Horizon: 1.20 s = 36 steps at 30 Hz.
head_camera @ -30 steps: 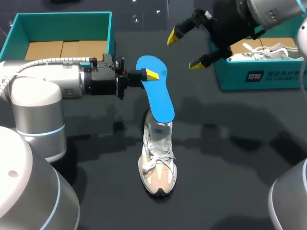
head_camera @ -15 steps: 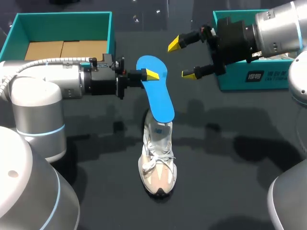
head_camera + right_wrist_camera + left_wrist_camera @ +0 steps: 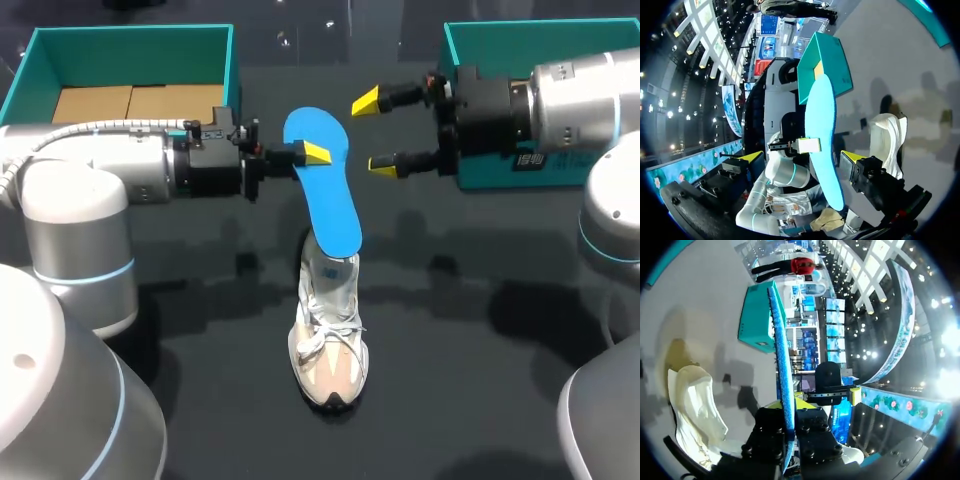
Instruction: Take the shoe out of the shoebox, open the shoe tongue, remove and reinsert the insole, then place the shoe into the shoebox
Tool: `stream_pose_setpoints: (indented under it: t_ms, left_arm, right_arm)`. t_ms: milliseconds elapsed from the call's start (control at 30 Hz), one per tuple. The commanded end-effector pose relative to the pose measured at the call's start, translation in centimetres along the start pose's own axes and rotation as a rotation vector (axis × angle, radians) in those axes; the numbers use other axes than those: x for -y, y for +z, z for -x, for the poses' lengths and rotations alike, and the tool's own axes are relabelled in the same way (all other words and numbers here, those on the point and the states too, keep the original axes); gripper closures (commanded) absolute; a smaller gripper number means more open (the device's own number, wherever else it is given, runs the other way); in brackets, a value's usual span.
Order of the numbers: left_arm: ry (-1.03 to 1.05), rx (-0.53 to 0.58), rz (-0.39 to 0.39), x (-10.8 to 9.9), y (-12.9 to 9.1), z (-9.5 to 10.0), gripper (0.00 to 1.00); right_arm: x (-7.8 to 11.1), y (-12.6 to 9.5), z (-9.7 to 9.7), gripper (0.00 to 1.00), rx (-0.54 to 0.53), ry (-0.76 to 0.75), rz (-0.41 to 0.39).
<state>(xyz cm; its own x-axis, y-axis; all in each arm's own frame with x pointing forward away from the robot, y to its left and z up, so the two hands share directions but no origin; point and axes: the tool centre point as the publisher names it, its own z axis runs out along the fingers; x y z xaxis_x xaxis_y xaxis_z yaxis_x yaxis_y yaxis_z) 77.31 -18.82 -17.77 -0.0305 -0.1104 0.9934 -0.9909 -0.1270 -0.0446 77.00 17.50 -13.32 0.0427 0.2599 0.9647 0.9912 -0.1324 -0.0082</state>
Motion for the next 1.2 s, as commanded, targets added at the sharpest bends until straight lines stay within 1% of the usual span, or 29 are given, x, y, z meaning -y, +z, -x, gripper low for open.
stream_pose_setpoints:
  t_ms: [33, 167, 400, 567, 700, 800, 867, 1000, 1067, 1100, 1200]
  left_arm:
    - [0.088, -0.026, -0.004, 0.1, -0.7, -0.5, 1.00]
    - [0.241, -0.047, -0.005, 0.4, -1.3, -1.3, 1.00]
    - [0.522, -0.084, -0.041, 1.3, -2.4, -2.9, 1.00]
    - [0.697, -0.083, -0.077, 2.3, -2.7, -3.9, 1.00]
    - [0.872, -0.065, -0.104, 2.3, -3.1, -4.8, 1.00]
    - [1.026, -0.055, -0.130, 1.9, -3.4, -5.2, 1.00]
    - [1.157, -0.035, -0.184, 1.9, -3.5, -5.3, 1.00]
    - [1.287, -0.036, -0.239, 2.5, -3.6, -5.4, 1.00]
    - [1.306, -0.044, -0.233, 2.7, -3.6, -5.4, 1.00]
    - [1.323, -0.074, -0.212, 2.9, -3.7, -5.4, 1.00]
    - [1.375, -0.145, -0.193, 3.1, -4.0, -5.7, 1.00]
  right_arm:
    - [-0.1, 0.3, 0.4, 0.00, -0.032, 0.000, -0.007]
    - [-0.2, 0.3, 0.5, 0.00, -0.039, 0.000, -0.016]
    - [-0.3, 0.2, 0.7, 0.00, -0.057, 0.005, -0.030]
    - [-0.3, 0.1, 1.0, 0.00, -0.080, 0.020, -0.028]
    - [-0.2, 0.0, 1.1, 0.00, -0.087, 0.026, -0.026]
    - [-0.2, 0.0, 1.1, 0.00, -0.087, 0.026, -0.026]
    - [-0.2, 0.0, 1.1, 0.00, -0.087, 0.026, -0.026]
    - [-0.2, 0.0, 1.1, 0.00, -0.087, 0.026, -0.026]
    - [-0.2, 0.0, 1.1, 0.00, -0.087, 0.026, -0.026]
    - [-0.2, 0.0, 1.1, 0.00, -0.087, 0.026, -0.026]
    - [-0.2, 0.0, 1.1, 0.00, -0.087, 0.026, -0.026]
